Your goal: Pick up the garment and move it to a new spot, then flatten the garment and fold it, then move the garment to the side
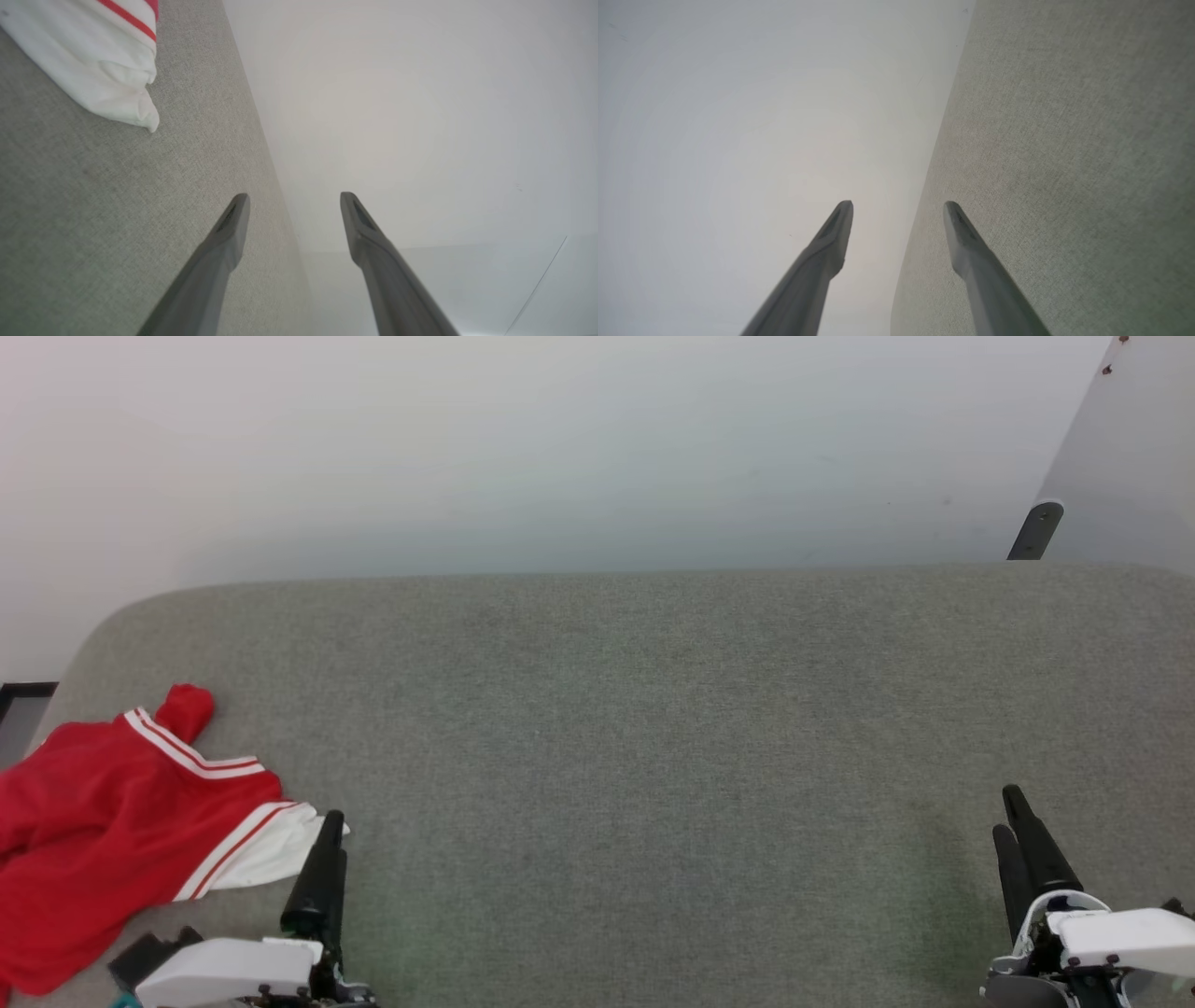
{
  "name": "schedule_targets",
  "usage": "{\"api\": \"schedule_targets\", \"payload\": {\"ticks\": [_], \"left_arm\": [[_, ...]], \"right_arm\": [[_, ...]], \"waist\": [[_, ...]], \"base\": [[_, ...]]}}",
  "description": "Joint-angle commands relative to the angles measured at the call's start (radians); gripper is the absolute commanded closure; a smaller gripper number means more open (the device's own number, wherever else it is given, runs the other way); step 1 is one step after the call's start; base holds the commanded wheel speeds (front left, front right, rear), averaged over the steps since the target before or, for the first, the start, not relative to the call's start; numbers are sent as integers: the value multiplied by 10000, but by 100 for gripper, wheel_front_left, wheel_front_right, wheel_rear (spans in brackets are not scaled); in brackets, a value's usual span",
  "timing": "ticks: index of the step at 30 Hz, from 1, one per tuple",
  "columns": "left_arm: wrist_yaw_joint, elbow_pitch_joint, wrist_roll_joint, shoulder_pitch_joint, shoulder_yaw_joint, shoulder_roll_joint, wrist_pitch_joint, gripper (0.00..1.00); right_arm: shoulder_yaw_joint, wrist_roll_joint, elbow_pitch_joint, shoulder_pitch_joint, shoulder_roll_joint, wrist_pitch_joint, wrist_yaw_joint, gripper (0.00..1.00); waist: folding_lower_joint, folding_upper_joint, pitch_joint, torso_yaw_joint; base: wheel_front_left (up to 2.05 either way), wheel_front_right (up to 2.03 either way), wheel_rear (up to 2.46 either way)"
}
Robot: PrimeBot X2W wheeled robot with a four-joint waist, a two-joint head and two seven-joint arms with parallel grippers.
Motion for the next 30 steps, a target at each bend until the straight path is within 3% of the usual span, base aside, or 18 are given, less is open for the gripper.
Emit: {"api": "schedule_targets", "payload": {"ticks": [1, 11, 16, 18, 19, 22, 30], "left_arm": [[32, -124, 313, -355, -39, 140, -96, 0], [116, -285, 2277, -417, 78, 190, -520, 0], [135, -481, 3761, -354, 82, 250, -751, 0], [135, -481, 3761, -354, 82, 250, -751, 0], [201, -545, 4706, -340, 72, 279, -901, 0], [205, -564, 4915, -344, 65, 281, -935, 0], [295, -634, 6619, -263, 38, 337, -1242, 0]], "right_arm": [[115, -263, -121, -369, -133, -105, 3, 0], [670, -2009, -132, -650, -442, -567, 4, 0], [788, -3099, -137, -761, -535, -800, 4, 0], [788, -3099, -137, -761, -535, -800, 4, 0], [837, -3937, -152, -837, -602, -949, 5, 0], [858, -4166, -152, -848, -626, -984, 5, 0], [959, -6236, 49, -973, -622, -1294, 5, 0]], "waist": [[0, 0, 1, 3], [0, 0, 12, 28], [0, 0, 31, 41], [0, 0, 31, 41], [0, 0, 51, 49], [0, 0, 53, 52], [0, 0, 70, 53]], "base": [[0, 0, 0], [0, 0, 0], [0, 0, 0], [0, 0, 0], [0, 0, 0], [0, 0, 0], [0, 0, 0]]}}
